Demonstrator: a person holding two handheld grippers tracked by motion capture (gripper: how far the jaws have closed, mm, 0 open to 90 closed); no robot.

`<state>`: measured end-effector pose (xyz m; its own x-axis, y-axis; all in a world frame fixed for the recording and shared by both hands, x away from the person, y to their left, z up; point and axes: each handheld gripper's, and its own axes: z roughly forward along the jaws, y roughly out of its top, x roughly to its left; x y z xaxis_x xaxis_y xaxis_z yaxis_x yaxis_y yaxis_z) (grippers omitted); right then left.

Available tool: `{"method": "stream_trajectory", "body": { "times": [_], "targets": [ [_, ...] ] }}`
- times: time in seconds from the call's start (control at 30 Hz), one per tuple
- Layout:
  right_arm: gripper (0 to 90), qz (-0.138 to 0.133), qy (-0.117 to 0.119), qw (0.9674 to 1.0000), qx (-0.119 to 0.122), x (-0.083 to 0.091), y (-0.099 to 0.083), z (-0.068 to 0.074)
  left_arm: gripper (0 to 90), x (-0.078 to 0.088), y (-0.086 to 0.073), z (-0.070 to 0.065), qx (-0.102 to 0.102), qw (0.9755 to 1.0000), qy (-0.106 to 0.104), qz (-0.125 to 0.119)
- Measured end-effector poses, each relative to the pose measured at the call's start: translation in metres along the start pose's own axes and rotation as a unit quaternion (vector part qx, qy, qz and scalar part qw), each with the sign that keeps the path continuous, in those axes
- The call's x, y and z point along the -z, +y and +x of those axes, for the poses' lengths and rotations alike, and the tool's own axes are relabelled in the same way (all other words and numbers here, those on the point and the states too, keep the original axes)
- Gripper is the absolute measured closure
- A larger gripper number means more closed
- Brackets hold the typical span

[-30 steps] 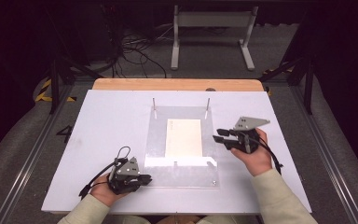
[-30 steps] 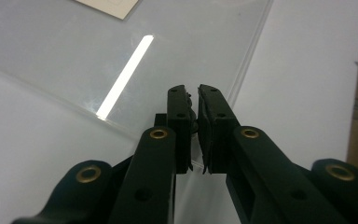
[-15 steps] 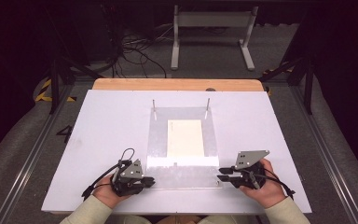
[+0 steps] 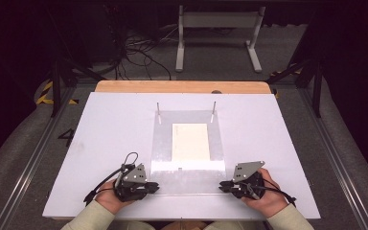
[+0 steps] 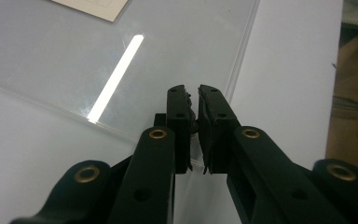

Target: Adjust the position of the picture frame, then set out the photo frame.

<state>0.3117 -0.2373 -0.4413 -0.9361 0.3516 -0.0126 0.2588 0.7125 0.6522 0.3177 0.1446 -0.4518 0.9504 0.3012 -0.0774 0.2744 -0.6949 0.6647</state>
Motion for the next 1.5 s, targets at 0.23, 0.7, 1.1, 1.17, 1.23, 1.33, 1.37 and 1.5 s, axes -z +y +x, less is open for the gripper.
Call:
{"method": "stream_trajectory", "body": {
  "times": [0.23,0.7,1.1,1.17,1.23,1.33,1.37,1.5],
  "targets": [
    [83.1,0.010,0.030,0.9994,0.014,0.004,-0.003,0.021,83.0,0.005,-0.006,-0.013,-0.009,0.9993,-0.034,0.010],
    [83.0,0.019,0.062,0.9977,0.020,0.010,-0.008,0.036,83.2,0.006,-0.007,-0.027,-0.030,0.9973,-0.061,0.026],
    [71.5,0.000,0.070,0.9975,0.012,0.013,-0.009,0.040,69.7,0.007,-0.004,-0.029,-0.036,0.9960,-0.079,0.020],
    [66.8,-0.030,0.058,0.9978,0.010,0.018,-0.007,0.039,63.2,0.009,-0.003,-0.025,-0.019,0.9973,-0.071,0.007],
    [63.9,-0.060,0.042,0.9973,0.007,0.024,-0.005,0.036,59.1,0.014,-0.003,-0.022,-0.004,0.9982,-0.059,-0.011],
    [61.1,-0.091,0.023,0.9955,-0.007,0.029,-0.005,0.033,55.9,0.018,-0.003,-0.019,0.004,0.9986,-0.043,-0.032],
    [60.0,-0.104,0.014,0.9943,-0.017,0.031,-0.005,0.030,55.9,0.021,-0.004,-0.017,0.009,0.9986,-0.030,-0.044],
    [55.2,-0.136,-0.018,0.9888,-0.059,0.037,-0.007,0.020,51.8,0.029,-0.006,-0.011,0.025,0.9960,0.011,-0.085]
  ]
}}
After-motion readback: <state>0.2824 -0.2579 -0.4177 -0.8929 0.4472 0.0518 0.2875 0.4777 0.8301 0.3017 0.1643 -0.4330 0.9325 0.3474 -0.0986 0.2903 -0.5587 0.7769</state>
